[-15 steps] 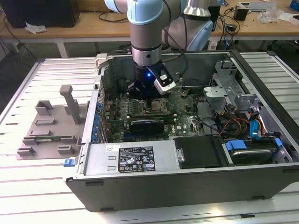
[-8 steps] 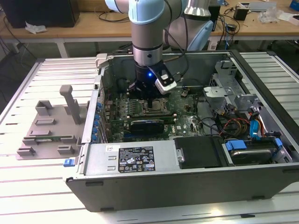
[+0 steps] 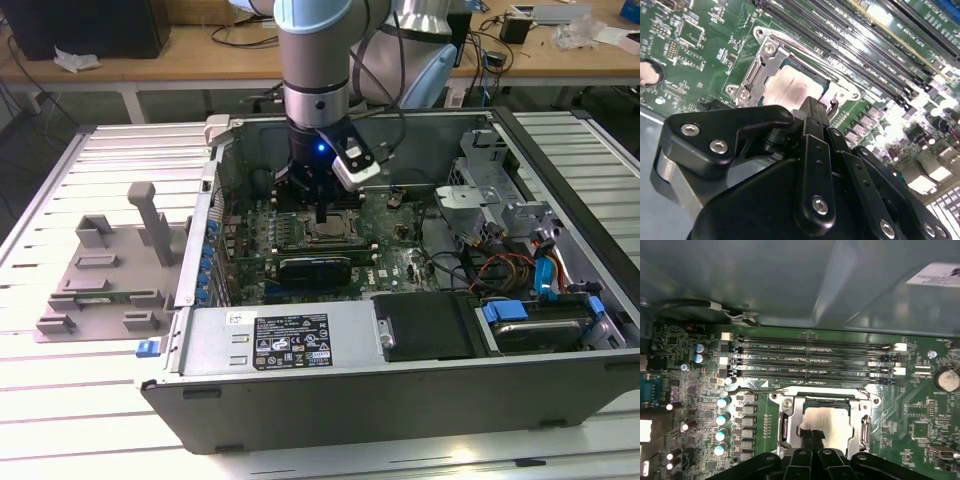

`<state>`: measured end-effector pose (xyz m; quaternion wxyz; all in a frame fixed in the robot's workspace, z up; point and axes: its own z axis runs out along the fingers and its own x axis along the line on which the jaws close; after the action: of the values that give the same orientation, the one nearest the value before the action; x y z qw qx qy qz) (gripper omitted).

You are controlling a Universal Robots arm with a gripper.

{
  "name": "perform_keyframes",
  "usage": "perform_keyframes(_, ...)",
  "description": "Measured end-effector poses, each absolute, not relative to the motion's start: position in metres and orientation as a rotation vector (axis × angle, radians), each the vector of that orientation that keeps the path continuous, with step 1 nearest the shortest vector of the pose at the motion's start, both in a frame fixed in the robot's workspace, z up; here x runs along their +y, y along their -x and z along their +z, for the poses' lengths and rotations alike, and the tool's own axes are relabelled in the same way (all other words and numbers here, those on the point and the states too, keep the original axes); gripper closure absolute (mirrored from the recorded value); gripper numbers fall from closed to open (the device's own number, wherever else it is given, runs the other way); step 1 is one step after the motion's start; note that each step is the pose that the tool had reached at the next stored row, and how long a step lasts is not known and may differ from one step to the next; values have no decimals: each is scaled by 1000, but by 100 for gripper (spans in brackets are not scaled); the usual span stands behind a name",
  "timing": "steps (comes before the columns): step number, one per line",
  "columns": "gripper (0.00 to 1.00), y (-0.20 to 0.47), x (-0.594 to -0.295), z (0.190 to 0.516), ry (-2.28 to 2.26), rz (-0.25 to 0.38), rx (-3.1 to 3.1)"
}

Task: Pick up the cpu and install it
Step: 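Close the cpu cover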

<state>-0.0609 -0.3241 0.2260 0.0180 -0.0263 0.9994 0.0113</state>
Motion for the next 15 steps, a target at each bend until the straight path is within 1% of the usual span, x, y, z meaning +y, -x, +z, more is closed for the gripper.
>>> perform_keyframes(6, 89, 61, -324, 247, 82, 35, 3104)
perform_keyframes(9, 89, 60, -324, 247, 82, 35, 3104)
perform_keyframes(15, 89, 39, -324, 248, 82, 35, 3104)
